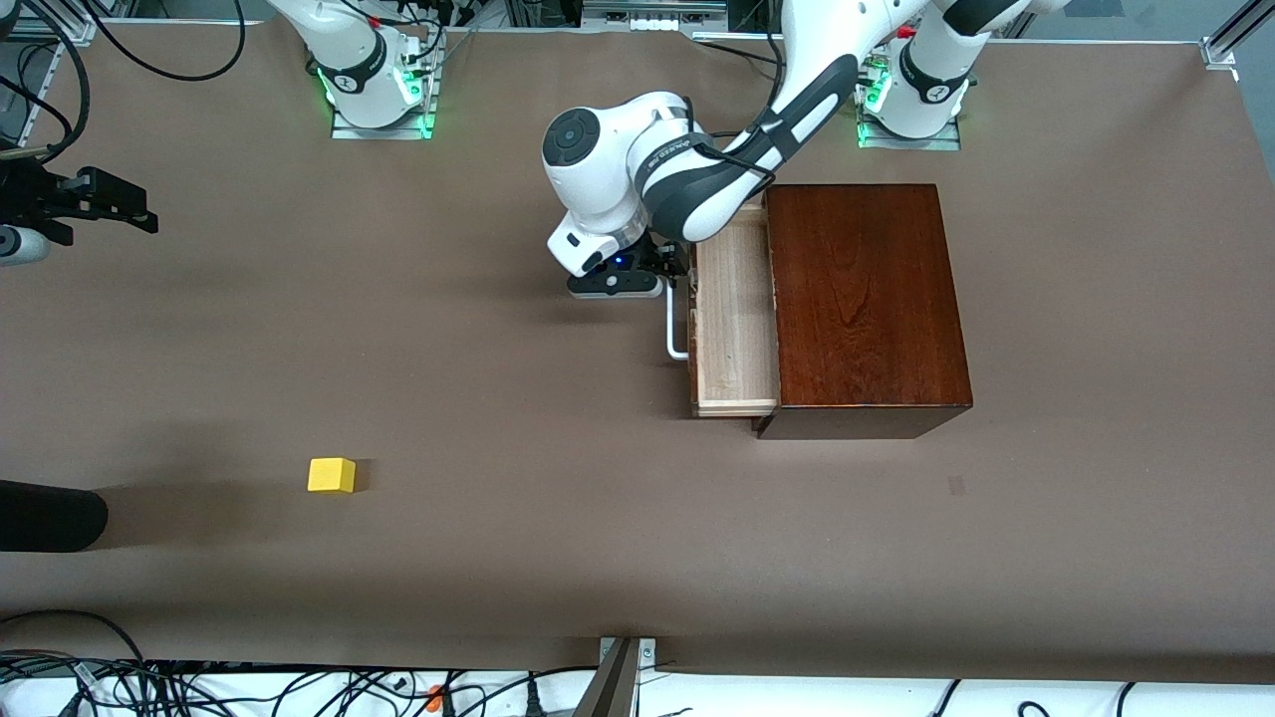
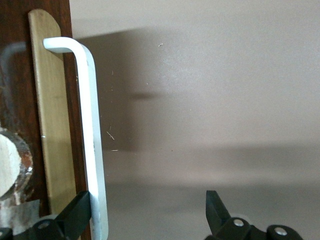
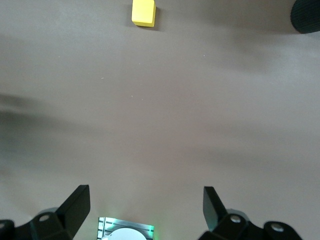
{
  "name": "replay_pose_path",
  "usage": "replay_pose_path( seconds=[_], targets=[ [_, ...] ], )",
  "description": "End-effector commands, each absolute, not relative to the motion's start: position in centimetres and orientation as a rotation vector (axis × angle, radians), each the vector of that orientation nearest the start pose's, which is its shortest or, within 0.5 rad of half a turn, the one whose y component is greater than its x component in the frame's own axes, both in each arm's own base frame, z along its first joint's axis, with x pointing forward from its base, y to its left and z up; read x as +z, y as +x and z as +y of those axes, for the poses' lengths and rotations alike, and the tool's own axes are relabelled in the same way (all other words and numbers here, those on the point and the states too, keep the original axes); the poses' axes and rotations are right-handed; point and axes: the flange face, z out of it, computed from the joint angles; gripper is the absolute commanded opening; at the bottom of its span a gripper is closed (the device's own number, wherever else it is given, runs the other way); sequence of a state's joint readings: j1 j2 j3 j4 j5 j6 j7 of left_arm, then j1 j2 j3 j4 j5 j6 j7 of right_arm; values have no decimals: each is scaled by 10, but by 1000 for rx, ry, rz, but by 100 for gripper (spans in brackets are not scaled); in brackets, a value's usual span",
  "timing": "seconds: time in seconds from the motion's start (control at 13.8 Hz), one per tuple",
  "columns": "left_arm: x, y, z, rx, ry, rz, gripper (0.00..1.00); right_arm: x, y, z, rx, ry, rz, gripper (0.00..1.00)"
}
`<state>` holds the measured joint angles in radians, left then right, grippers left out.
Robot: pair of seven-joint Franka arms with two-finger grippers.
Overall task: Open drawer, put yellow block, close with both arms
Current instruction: 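Pull the drawer open by its handle with the left gripper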
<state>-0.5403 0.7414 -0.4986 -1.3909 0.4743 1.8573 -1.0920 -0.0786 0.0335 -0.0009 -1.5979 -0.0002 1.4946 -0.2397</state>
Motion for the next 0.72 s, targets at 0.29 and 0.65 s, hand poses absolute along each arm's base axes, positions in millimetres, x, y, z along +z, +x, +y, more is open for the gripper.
replay_pose_path(
  seconds=[0.29,0.65],
  targets=[
    [295,448,-592,-27,-3052,51,100,590,553,-50,211,-3099,-245,100],
    [308,453,-596,-50,-3076,41,100,588,552,-50,223,-3098,-231,100]
  ],
)
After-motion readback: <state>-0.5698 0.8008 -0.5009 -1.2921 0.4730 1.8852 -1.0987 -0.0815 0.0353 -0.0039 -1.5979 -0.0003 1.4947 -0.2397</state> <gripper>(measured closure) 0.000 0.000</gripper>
